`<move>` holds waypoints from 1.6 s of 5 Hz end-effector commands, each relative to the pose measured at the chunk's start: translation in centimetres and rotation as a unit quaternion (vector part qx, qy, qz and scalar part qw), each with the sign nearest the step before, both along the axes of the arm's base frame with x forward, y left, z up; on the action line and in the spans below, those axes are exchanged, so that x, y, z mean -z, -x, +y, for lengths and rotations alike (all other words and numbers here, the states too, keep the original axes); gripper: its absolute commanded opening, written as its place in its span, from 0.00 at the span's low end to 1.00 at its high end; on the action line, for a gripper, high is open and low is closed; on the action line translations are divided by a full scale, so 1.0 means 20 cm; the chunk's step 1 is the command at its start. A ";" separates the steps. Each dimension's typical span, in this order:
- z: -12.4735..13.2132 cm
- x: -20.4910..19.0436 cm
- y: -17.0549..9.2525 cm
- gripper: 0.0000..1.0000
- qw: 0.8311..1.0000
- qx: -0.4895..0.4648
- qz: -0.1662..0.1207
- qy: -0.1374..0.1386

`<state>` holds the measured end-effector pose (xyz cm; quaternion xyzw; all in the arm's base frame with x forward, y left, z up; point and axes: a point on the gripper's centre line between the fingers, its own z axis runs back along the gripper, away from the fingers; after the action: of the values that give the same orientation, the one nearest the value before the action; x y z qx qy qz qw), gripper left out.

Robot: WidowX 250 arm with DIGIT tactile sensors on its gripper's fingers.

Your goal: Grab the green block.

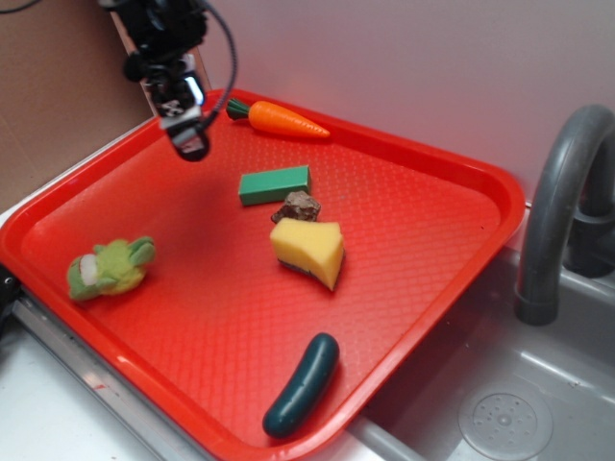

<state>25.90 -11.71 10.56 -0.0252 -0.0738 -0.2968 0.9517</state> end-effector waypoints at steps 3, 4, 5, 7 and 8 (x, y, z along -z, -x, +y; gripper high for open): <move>-0.17 0.30 -0.05 1.00 0.998 0.058 0.036 -0.016; -0.13 0.35 -0.07 1.00 0.998 0.042 0.043 -0.032; -0.12 0.39 -0.11 1.00 0.997 0.032 0.058 -0.028; -0.13 0.41 -0.07 0.00 0.995 0.039 0.056 -0.070; -0.14 0.31 -0.04 0.00 0.993 0.031 0.079 -0.083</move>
<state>26.87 -13.00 2.95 0.0314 0.0584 -0.3138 0.9472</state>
